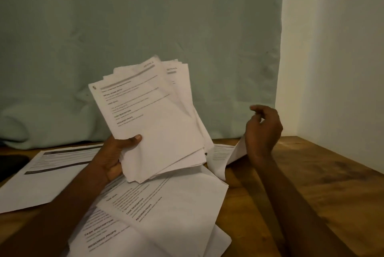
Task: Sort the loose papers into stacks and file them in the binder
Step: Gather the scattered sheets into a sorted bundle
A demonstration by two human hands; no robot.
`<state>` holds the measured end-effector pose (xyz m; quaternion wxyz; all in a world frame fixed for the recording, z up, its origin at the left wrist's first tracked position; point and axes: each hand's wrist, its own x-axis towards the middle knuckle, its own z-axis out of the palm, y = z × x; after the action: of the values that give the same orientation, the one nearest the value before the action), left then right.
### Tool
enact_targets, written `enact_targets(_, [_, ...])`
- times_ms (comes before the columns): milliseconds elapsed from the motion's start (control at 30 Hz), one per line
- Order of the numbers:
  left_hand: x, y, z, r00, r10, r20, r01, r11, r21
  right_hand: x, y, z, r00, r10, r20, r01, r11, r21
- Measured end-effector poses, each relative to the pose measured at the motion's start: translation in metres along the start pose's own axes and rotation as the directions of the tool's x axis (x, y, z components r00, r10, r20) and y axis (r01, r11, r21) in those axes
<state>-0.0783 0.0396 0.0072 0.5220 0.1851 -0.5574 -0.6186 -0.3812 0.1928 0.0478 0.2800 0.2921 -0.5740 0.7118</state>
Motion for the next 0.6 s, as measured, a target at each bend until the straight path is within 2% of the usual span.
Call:
enact_targets(67, [0.001,0.004,0.004,0.999,0.039,0.024,-0.04,0.999,0.03,-0.006,-0.026,0.006,0.965,-0.257,0.056,0.245,0.956,0.161])
enact_targets(100, [0.003,0.004,0.007,0.998,0.062,0.029,-0.064,0.997,0.044,-0.011,-0.039,0.009,0.928,-0.36,0.094,0.334,0.918,0.215])
enact_targets(133, [0.004,0.004,0.009,0.996,0.076,0.039,-0.077,0.996,0.033,-0.018,-0.049,0.012,0.902,-0.4,0.159,0.36,0.904,0.23])
enact_targets(167, [0.005,0.003,0.011,0.995,0.083,0.052,-0.084,0.996,0.016,-0.025,-0.057,0.014,0.901,-0.358,0.247,0.305,0.925,0.227])
enact_targets(200, [0.004,0.003,0.013,0.994,0.085,0.072,-0.085,0.996,0.006,-0.032,-0.063,0.017,0.901,-0.232,0.367,0.161,0.963,0.215])
enact_targets(267, [0.003,0.001,0.015,0.987,0.067,0.143,-0.069,0.998,0.005,-0.044,-0.067,0.019,0.817,0.069,0.572,-0.193,0.968,0.158])
enact_targets(333, [0.001,0.002,0.019,0.975,0.017,0.22,-0.021,1.0,0.017,-0.049,-0.061,0.022,0.727,0.154,0.669,-0.365,0.912,0.186])
enact_targets(400, [-0.002,0.008,0.023,0.964,-0.001,0.265,-0.006,1.0,0.026,-0.045,-0.056,0.021,0.68,0.192,0.708,-0.501,0.826,0.257])
enact_targets(500, [-0.003,0.018,0.031,0.975,0.05,0.215,-0.065,0.996,0.061,-0.034,-0.049,0.019,0.634,0.21,0.745,-0.607,0.732,0.31])
enact_targets(600, [-0.007,0.02,0.035,0.991,0.054,0.12,-0.07,0.988,0.137,-0.036,-0.051,0.025,0.612,0.117,0.782,-0.485,0.837,0.254])
